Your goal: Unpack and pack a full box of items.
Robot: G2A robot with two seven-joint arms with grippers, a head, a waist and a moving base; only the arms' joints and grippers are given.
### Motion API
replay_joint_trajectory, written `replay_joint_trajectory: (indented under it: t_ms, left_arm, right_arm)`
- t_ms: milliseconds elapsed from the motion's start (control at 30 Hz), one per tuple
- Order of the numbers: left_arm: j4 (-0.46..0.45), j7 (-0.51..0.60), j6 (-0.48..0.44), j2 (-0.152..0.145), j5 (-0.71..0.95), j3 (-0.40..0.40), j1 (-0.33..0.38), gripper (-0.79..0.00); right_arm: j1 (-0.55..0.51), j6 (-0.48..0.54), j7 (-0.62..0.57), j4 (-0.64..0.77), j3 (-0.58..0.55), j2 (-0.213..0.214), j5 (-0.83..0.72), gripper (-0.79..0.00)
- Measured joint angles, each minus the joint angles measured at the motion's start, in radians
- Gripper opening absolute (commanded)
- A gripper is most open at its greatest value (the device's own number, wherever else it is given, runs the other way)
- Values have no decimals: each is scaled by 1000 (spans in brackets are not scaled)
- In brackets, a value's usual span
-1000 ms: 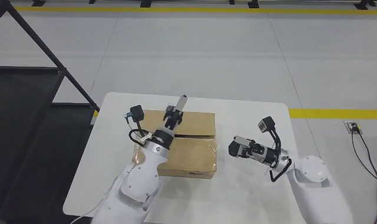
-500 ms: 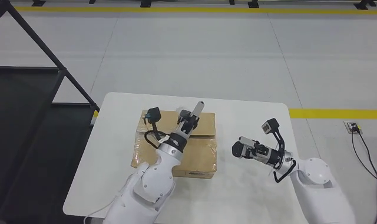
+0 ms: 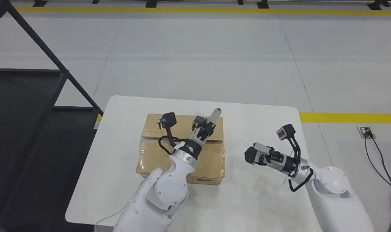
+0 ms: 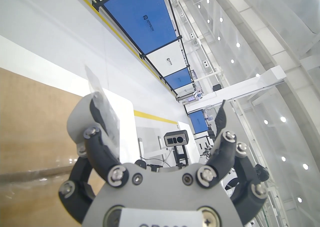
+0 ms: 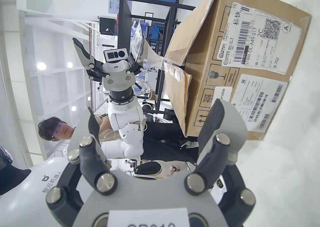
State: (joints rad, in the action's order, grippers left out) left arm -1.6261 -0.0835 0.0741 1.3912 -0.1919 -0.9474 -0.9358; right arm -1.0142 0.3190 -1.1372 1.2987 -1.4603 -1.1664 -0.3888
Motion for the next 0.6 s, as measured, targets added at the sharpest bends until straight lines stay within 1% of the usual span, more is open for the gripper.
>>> replay_joint_trajectory:
  t_ms: [333, 467, 600]
  left_arm:
    - [24, 9, 1, 20, -30, 22, 10, 0]
    - [39, 10, 2, 29, -38, 30, 17, 0]
    - [56, 8, 3, 39, -42, 38, 29, 0]
  right_arm:
    - [-31, 33, 7, 2, -25, 12, -32, 0]
    - [-54, 64, 16, 3, -49, 18, -57, 0]
    - [-99, 106, 25, 19, -91, 26, -91, 0]
